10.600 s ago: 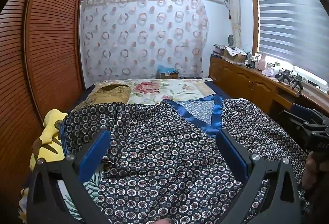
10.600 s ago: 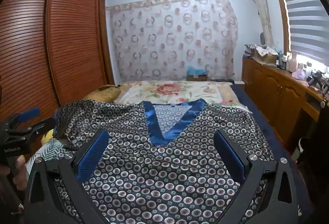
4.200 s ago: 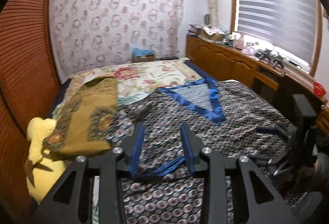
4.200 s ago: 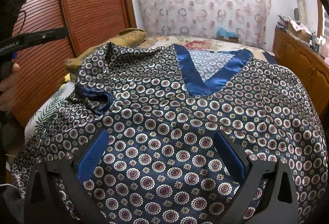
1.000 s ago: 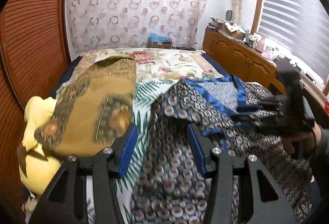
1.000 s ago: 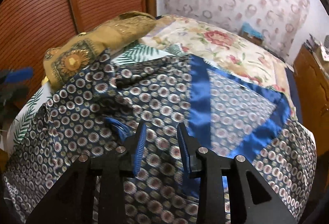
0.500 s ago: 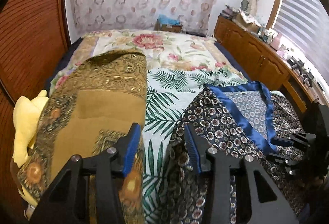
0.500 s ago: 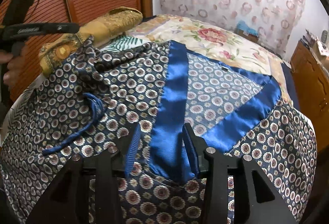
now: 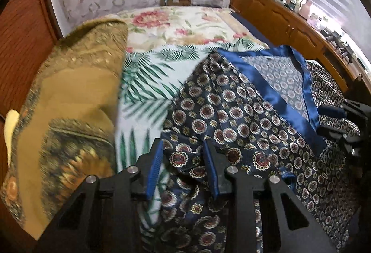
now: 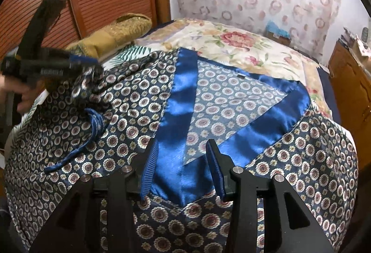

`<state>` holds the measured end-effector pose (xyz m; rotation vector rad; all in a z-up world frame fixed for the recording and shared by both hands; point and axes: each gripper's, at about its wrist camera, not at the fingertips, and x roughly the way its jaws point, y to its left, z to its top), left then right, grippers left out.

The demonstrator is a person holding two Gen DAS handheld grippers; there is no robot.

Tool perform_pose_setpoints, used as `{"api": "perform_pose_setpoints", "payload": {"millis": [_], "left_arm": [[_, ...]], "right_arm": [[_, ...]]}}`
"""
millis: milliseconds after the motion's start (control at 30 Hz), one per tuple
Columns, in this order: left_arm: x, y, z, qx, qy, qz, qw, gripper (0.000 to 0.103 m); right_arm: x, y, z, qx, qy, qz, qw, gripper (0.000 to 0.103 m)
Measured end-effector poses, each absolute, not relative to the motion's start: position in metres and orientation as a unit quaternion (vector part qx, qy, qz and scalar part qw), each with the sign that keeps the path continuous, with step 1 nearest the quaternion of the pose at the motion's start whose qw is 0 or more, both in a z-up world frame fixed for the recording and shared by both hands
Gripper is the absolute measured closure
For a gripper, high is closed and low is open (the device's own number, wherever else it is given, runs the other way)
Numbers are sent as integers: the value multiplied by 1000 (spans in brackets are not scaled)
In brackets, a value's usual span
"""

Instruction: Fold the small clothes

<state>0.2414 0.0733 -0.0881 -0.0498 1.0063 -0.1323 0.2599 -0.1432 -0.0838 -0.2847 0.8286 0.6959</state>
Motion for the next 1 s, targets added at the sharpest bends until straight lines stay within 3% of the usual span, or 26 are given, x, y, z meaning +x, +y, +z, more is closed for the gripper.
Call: {"api": "perform_pose_setpoints", "payload": {"millis": [467, 533, 567, 600, 1000], "left_arm": [[219, 63, -97, -36, 485, -58, 872, 64], [222, 63, -95, -51, 484, -76, 871, 78], [223, 62, -93, -51, 483, -80, 870, 92], [223, 60, -89, -43, 479, -83, 873, 98], [258, 82, -11, 18, 409, -32, 912, 102]], "right_arm": [[254, -153, -74, -133, 383, 327, 853, 60], [252, -153, -72, -133, 381, 328, 854, 60], [252, -153, -72, -133, 381, 329, 854, 60], [252, -153, -71, -131, 380, 330, 854, 60], [257, -163, -70, -121, 379, 327, 857, 60]]}}
